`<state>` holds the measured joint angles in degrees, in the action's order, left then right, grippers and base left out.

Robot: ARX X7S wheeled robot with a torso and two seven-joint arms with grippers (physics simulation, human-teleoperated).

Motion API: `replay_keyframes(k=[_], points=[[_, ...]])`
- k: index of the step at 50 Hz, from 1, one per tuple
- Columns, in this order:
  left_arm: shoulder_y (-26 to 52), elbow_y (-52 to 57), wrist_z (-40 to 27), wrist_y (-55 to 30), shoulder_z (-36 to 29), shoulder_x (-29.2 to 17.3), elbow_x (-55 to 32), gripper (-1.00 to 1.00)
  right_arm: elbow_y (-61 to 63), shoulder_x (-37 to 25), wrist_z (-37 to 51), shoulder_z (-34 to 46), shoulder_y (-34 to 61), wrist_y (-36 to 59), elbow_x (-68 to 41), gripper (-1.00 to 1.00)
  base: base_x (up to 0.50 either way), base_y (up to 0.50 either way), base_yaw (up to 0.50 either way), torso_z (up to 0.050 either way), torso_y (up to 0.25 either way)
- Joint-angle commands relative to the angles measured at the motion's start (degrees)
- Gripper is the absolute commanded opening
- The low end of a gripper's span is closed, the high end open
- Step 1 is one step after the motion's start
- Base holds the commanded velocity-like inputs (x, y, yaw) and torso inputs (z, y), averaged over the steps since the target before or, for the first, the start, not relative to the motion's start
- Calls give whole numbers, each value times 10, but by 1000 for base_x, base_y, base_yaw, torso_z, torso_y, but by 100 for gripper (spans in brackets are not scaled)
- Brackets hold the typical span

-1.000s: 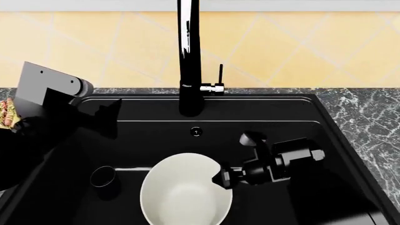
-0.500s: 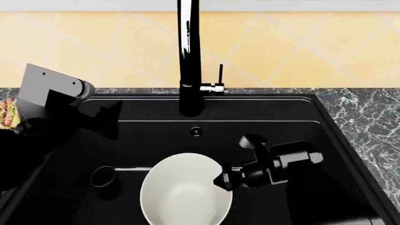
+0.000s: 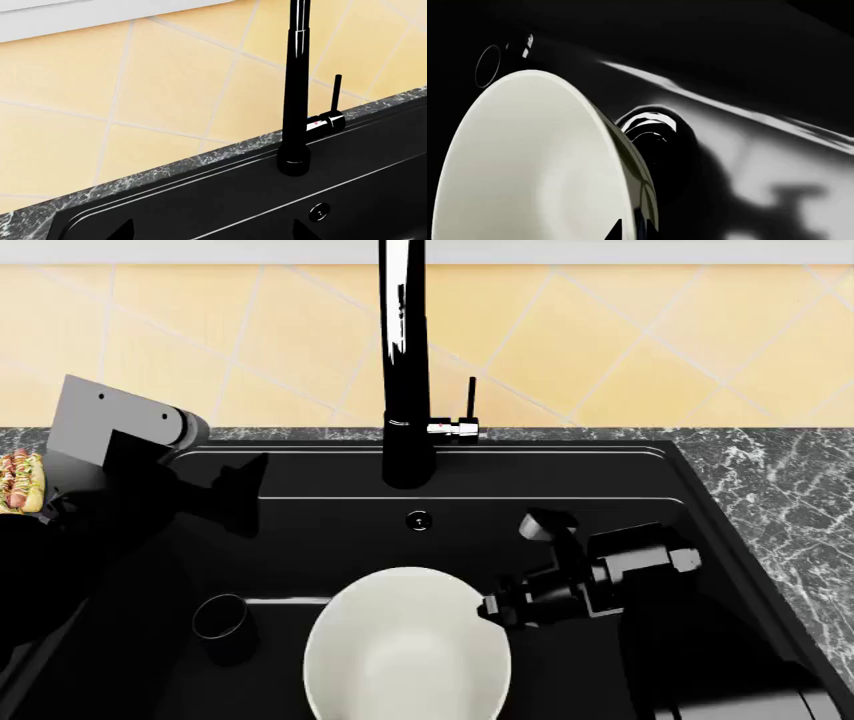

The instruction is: Pick the cup and bowl from the sink and place them on the counter for drying.

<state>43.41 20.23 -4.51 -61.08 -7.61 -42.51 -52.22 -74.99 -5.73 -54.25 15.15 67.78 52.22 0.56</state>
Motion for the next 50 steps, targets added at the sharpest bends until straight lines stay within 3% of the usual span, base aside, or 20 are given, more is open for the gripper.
replay_keyframes(k=[1, 6, 13, 27, 29, 32, 34, 35, 39, 50], points=[[3, -2, 0, 3, -3, 2, 1, 100, 20, -7, -18, 0, 22, 15, -4, -100, 0, 0, 0, 0, 0], [-1, -1, 3, 5, 1, -2, -3, 100, 202, -31, -26, 0, -21, 131, -7, -100, 0, 0, 0, 0, 0], [-3, -2, 7, 9, 1, -5, -2, 100, 363, -59, -33, 0, -46, 248, -10, -100, 0, 0, 0, 0, 0], [4, -3, 2, 12, -7, 5, 0, 100, 524, -106, -45, 30, -42, 378, -37, -100, 0, 0, 0, 0, 1], [2, -5, 3, 15, -9, 6, 2, 100, 518, -122, 15, 38, -31, 378, -108, -100, 0, 0, 0, 0, 0], [-1, -3, 4, 17, -5, 4, 0, 100, 516, -177, 234, 63, -9, 377, -365, -100, 0, 0, 0, 0, 0], [-3, -4, 3, 19, -6, 5, 1, 100, 514, -196, 323, 66, 2, 377, -459, -100, 0, 0, 0, 0, 0], [-20, -2, 27, 26, 19, -27, -11, 100, 513, -204, 355, 69, 9, 377, -496, -100, 0, 0, 0, 0, 0], [-6, -4, 9, 22, 1, -3, -2, 100, 513, -230, 448, 87, 31, 377, -606, -100, 0, 0, 0, 0, 0], [-5, -1, 8, 21, 8, -8, -9, 100, 520, -305, 659, 194, 100, 374, -874, -100, 0, 0, 0, 0, 0]])
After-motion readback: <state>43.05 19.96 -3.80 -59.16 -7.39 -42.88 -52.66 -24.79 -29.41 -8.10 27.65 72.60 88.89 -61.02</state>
